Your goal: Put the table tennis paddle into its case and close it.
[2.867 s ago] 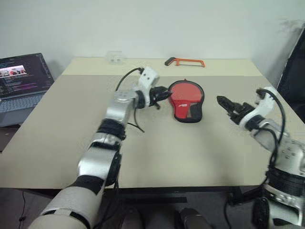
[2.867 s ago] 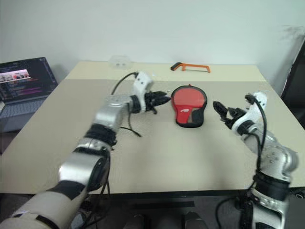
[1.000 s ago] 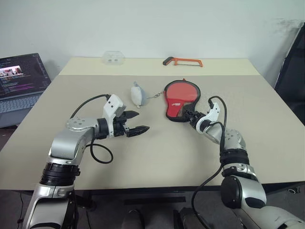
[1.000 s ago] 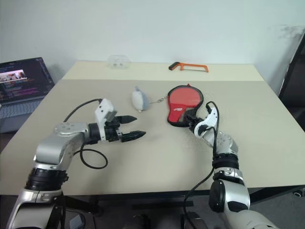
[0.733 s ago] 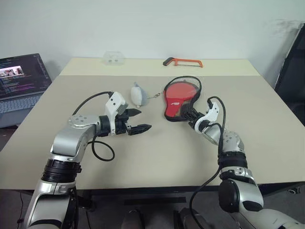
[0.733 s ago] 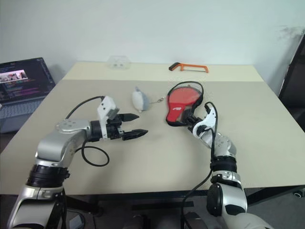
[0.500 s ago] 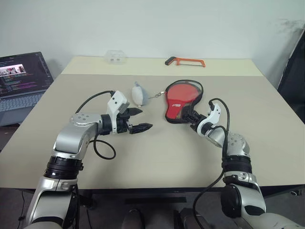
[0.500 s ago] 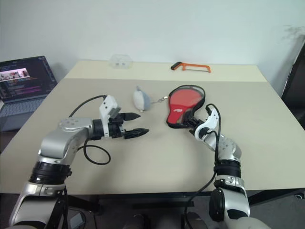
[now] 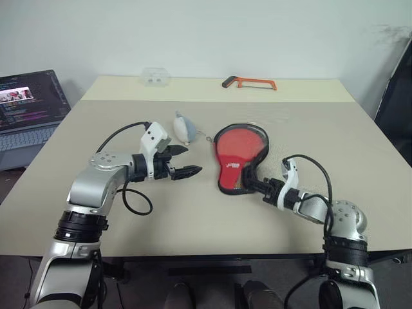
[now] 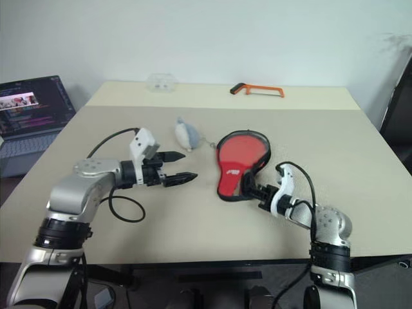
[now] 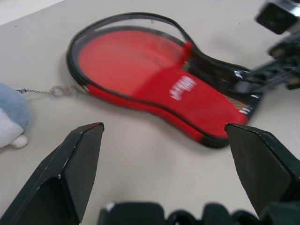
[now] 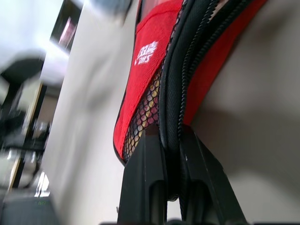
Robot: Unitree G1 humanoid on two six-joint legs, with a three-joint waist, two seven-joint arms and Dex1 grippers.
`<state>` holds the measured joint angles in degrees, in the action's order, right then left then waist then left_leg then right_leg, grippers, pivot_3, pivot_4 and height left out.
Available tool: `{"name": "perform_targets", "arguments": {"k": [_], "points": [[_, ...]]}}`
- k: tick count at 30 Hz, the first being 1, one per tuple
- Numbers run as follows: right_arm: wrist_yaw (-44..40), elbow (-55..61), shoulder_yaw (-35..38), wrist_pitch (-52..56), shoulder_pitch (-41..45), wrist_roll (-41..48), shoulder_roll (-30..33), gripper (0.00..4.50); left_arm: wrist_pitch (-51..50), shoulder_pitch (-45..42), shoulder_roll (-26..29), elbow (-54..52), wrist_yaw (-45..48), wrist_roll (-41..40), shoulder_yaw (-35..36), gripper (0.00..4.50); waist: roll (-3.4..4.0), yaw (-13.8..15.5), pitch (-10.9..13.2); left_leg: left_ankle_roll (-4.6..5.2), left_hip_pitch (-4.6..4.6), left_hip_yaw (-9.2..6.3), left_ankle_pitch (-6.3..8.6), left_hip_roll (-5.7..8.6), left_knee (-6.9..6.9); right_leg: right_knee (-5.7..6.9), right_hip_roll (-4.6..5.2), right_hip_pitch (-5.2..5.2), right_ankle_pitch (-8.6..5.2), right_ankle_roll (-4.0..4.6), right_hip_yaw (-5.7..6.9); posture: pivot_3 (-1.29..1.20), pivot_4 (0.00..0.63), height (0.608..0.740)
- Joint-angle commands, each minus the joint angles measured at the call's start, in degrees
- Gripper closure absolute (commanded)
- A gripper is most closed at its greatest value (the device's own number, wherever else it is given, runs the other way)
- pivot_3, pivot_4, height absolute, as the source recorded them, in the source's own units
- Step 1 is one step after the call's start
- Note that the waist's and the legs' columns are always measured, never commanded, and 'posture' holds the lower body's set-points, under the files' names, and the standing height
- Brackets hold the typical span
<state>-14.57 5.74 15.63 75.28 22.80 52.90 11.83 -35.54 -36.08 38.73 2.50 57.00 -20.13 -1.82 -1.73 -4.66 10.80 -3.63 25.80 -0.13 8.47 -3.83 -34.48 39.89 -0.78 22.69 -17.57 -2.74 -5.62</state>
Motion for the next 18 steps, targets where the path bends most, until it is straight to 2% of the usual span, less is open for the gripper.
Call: {"name": "perform_targets", "arguments": {"k": [1, 9, 18], "points": [[-6.01, 8.52, -4.52, 5.82, -6.28, 4.85, 4.24, 4.49, 0.82, -0.89, 1.24, -0.95, 0.57, -0.48, 1.4, 0.0, 0.0, 0.03, 0.0, 0.0, 0.01, -0.01, 0.0, 0.0, 0.0, -0.01, 0.0, 0.0, -0.03, -0.03, 0.01, 0.0, 0.15, 0.74], [-11.39, 16.27, -9.65, 4.42, -14.29, 5.82, 9.95, 4.49, 1.14, -1.65, 1.16, 0.02, 1.39, -0.15, 0.6, 0.0, -0.03, 0.02, -0.01, 0.0, -0.02, -0.03, 0.0, -0.01, -0.04, -0.01, -0.02, -0.01, -0.11, -0.17, 0.0, 0.0, 0.15, 0.74], [-8.36, 15.21, -10.72, 3.98, -14.79, 4.72, 8.06, 4.49, 1.27, -1.94, 1.16, 0.21, 1.43, 0.04, 0.53, 0.0, -0.22, -0.04, -0.13, 0.0, -0.03, -0.06, 0.0, -0.05, -0.05, -0.01, -0.05, -0.02, -0.12, -0.18, 0.01, 0.0, 0.15, 0.74]]}}
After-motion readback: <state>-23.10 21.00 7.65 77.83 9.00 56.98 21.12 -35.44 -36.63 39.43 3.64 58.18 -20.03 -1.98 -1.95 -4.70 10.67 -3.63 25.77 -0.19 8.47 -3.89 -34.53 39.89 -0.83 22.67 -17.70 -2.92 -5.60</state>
